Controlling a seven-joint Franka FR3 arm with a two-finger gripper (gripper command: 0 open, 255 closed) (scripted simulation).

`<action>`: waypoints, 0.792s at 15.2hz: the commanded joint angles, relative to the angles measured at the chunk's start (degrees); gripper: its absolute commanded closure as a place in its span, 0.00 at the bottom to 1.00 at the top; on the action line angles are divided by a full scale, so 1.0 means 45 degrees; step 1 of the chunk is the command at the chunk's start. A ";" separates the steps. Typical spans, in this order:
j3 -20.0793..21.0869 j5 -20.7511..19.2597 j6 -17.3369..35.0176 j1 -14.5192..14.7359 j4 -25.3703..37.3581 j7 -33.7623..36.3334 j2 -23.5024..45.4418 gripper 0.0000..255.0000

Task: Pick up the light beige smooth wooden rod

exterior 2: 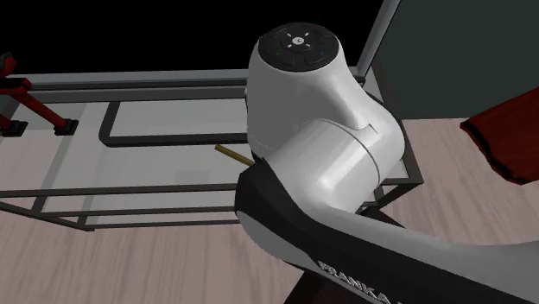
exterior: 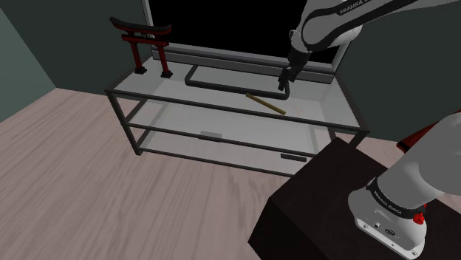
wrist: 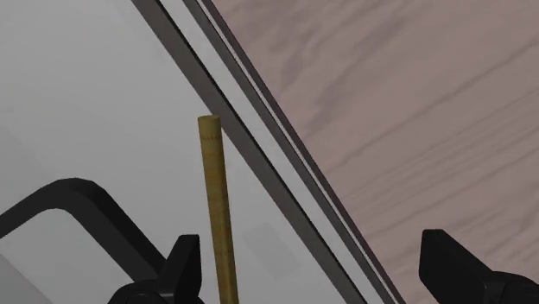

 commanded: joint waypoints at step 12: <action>-0.0075 0.0270 0.3184 -0.0355 0.3677 -0.0994 0.6596 0.00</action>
